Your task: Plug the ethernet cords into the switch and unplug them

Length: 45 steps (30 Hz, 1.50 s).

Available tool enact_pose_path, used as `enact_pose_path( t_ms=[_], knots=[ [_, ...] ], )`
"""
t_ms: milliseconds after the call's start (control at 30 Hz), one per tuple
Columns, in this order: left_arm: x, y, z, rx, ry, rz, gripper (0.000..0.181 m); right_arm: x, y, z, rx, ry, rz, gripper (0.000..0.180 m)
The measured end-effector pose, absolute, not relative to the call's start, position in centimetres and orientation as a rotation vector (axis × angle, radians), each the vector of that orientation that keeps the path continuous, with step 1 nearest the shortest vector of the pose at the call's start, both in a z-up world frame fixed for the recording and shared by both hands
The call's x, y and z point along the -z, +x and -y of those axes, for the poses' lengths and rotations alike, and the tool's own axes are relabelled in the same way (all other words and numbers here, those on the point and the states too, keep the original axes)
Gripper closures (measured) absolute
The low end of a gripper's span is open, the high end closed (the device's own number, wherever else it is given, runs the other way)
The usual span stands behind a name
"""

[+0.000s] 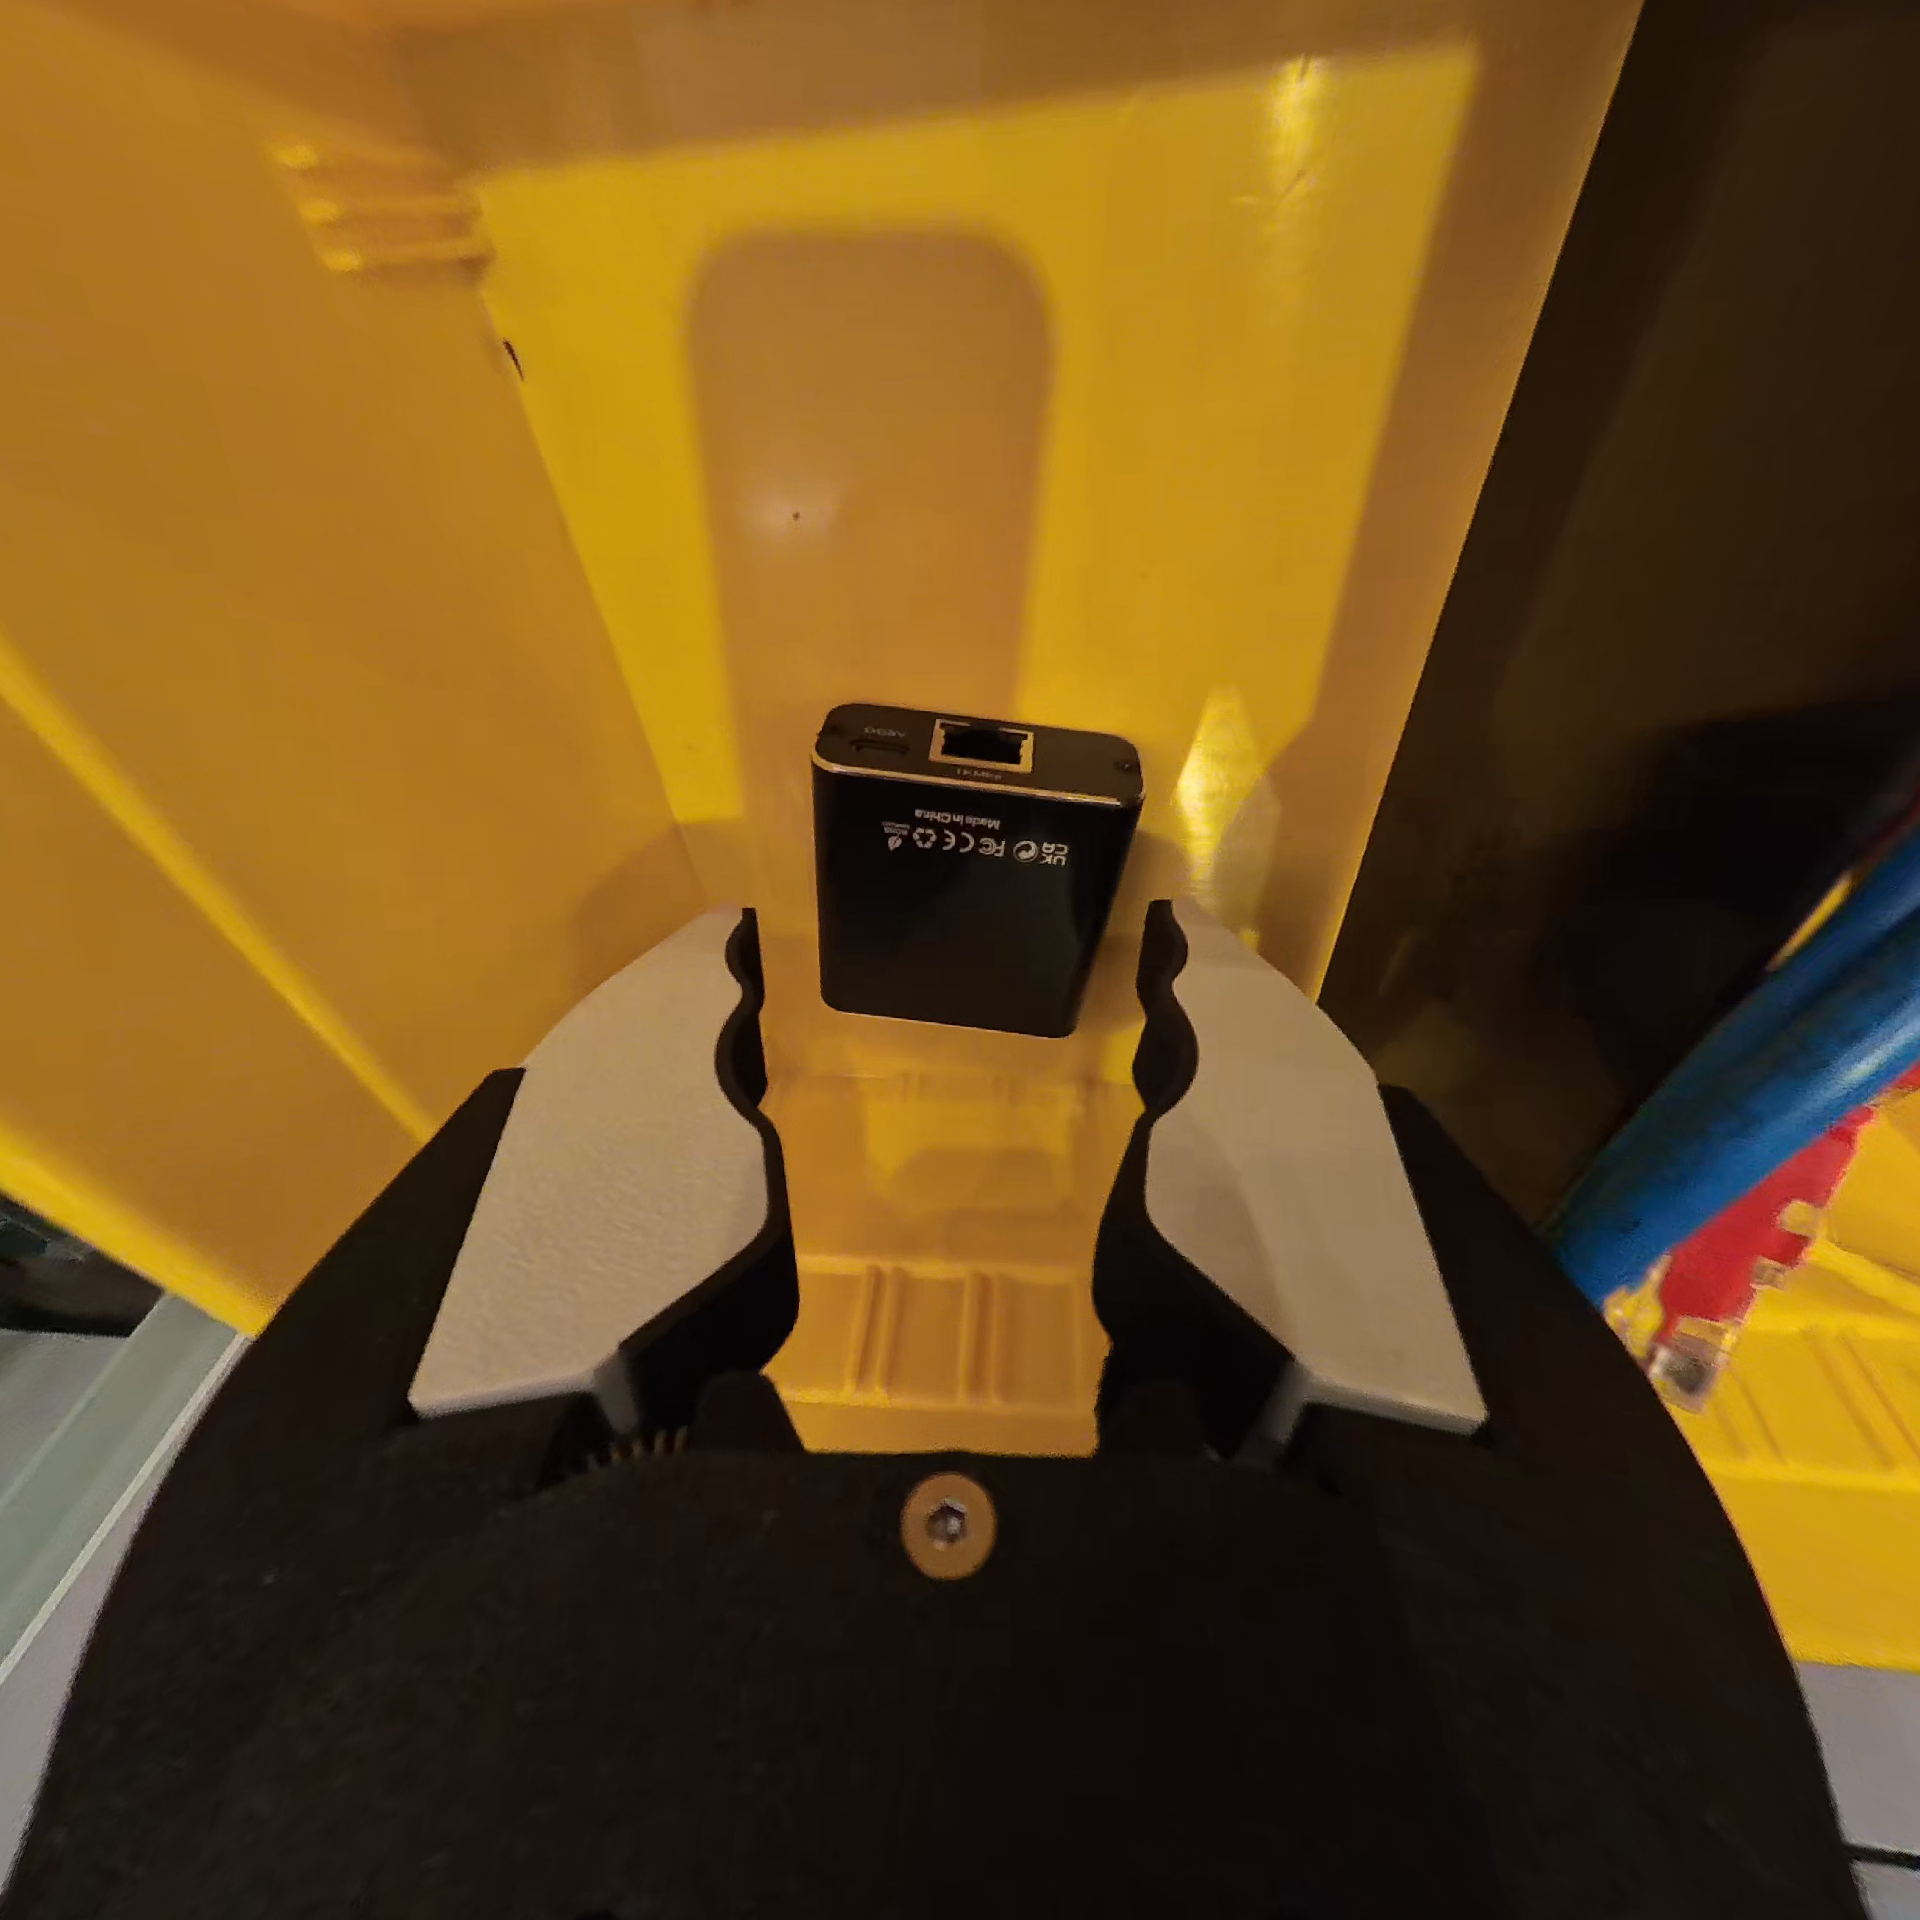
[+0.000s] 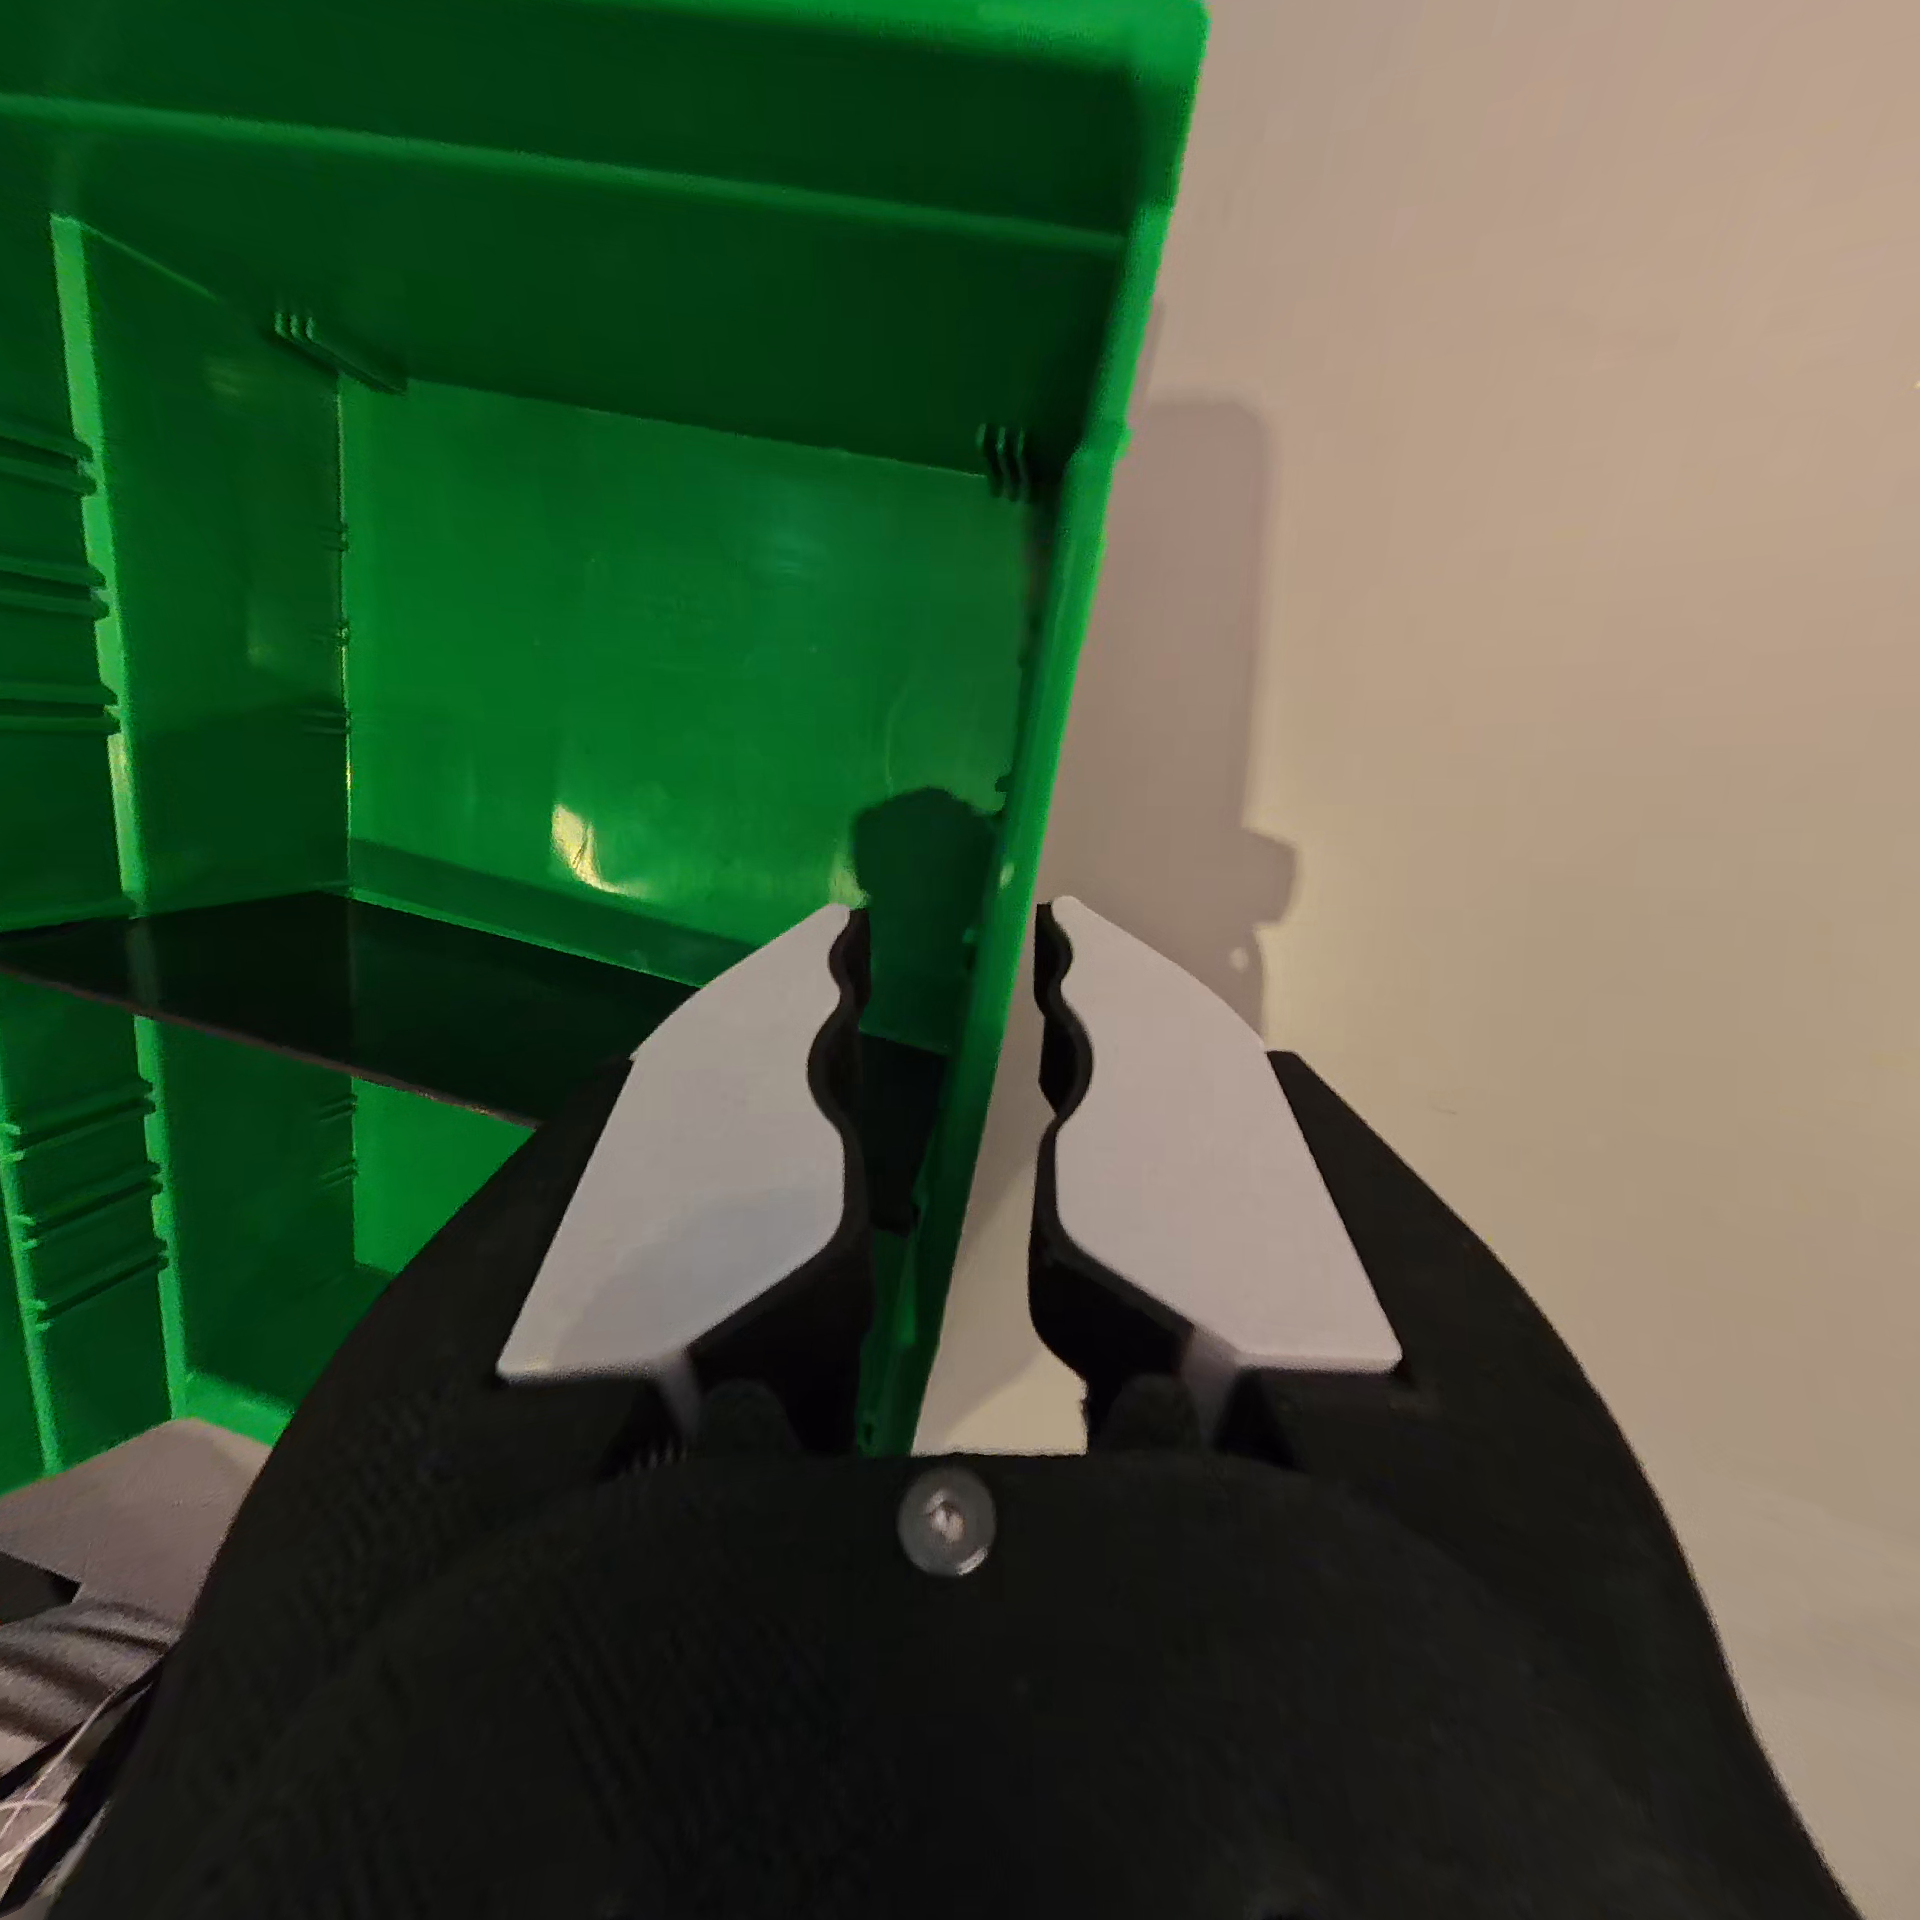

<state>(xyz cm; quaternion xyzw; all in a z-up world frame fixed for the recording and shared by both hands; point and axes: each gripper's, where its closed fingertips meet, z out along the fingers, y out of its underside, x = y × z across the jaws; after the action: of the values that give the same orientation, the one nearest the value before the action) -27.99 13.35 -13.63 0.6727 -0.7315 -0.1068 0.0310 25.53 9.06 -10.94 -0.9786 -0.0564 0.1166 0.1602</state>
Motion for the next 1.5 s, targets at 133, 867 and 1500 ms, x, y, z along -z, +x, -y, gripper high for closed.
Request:
enact_pose_path(
  t_ms=[133,867,1500],
  knots=[
    [14.6,-29.0,-13.5,0.371,2.018,2.233,0.110,10.9,25.4,-9.2,-0.324,-2.797,0.174,0.147],
    [10.3,-29.2,-13.6,0.555,2.106,2.093,0.123,10.6,30.9,-7.6,-0.308,-2.735,0.136,0.170],
    [-1.4,-10.0,-7.1,0.427,2.097,2.534,0.122,10.0,32.8,-8.9,-0.323,-2.596,0.179,0.170]
  ],
)
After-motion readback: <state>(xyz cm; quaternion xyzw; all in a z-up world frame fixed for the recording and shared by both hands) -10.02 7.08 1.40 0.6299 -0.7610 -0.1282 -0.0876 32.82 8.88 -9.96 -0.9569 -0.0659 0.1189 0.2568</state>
